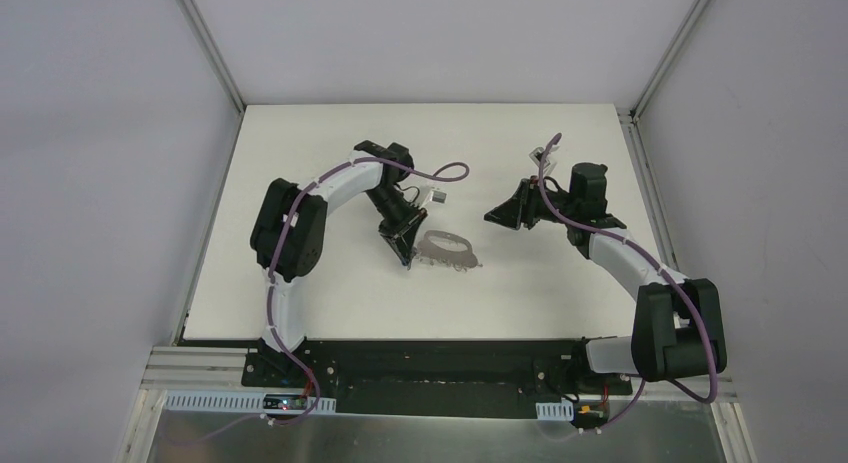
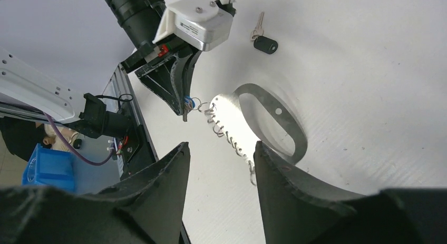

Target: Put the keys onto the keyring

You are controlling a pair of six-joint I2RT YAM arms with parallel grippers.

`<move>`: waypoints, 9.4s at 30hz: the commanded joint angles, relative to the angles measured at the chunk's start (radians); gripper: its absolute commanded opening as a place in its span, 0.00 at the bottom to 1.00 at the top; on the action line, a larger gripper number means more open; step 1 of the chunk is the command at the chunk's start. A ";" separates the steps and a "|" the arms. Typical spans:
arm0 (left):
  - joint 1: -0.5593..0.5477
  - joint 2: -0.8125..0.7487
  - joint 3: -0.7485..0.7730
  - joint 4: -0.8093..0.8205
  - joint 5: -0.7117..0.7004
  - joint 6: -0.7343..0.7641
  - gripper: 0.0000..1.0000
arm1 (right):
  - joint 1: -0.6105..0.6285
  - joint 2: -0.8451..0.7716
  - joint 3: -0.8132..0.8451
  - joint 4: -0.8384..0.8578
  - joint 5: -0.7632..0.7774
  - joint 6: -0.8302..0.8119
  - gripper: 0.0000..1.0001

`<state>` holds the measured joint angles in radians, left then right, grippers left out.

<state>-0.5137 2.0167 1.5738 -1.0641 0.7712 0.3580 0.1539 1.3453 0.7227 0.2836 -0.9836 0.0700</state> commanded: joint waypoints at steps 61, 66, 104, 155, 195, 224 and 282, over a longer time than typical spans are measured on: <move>0.379 -0.474 -0.247 0.164 -0.308 -0.074 0.68 | 0.583 0.165 0.357 -0.590 0.476 -0.729 0.83; 0.450 -0.491 -0.263 0.149 -0.244 -0.090 0.67 | 0.688 0.315 0.475 -0.609 0.595 -0.730 0.74; 0.501 -0.494 -0.222 0.106 -0.136 -0.099 0.65 | 0.816 0.601 0.693 -0.734 0.776 -0.731 0.18; 0.543 -0.536 -0.218 0.058 -0.158 -0.056 0.65 | 0.828 0.598 0.734 -0.799 0.740 -0.691 0.33; 0.568 -0.516 -0.221 0.036 -0.128 -0.033 0.66 | 0.833 0.645 0.767 -0.811 0.761 -0.683 0.12; 0.568 -0.602 -0.270 0.156 -0.023 -0.021 0.64 | 0.746 0.528 0.750 -0.840 0.538 -0.703 0.00; 0.030 -0.689 -0.258 0.574 0.320 0.246 0.28 | 0.371 0.140 0.670 -0.574 -0.211 -0.327 0.00</move>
<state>-0.4847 1.3434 1.2579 -0.4545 1.0855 0.5446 0.5320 1.5383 1.3949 -0.3382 -1.1419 -0.2691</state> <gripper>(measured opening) 0.287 0.004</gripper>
